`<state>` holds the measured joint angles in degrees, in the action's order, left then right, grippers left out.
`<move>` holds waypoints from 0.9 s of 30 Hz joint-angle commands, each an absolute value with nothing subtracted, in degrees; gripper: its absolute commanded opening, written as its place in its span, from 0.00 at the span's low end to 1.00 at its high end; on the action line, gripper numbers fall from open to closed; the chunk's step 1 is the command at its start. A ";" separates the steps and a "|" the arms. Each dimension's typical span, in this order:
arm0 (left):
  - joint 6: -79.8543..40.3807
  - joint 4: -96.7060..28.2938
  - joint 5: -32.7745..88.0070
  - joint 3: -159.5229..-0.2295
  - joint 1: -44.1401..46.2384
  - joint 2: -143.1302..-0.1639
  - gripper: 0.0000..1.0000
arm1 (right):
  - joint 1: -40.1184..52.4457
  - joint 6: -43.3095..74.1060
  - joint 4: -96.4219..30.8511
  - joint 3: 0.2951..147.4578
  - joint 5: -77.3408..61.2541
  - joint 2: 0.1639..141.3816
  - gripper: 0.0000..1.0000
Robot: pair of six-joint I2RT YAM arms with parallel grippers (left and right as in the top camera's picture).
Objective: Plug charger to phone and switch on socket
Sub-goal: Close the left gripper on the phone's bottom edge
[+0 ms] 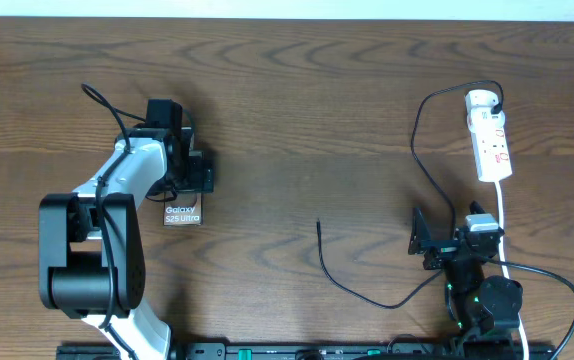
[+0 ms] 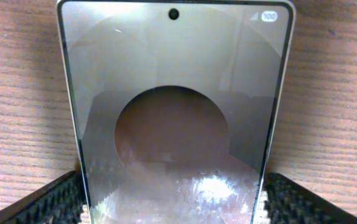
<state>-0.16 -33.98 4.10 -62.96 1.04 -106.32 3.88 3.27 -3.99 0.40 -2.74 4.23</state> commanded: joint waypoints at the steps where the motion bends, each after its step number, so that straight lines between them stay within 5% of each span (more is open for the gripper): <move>1: -0.49 -33.98 3.60 -62.41 1.06 -106.76 0.89 | 3.75 3.79 -4.25 0.32 -2.24 4.03 0.99; 27: -0.51 -34.22 3.60 -62.41 1.06 -106.76 0.74 | 3.75 3.79 -4.25 0.32 -2.24 4.03 0.99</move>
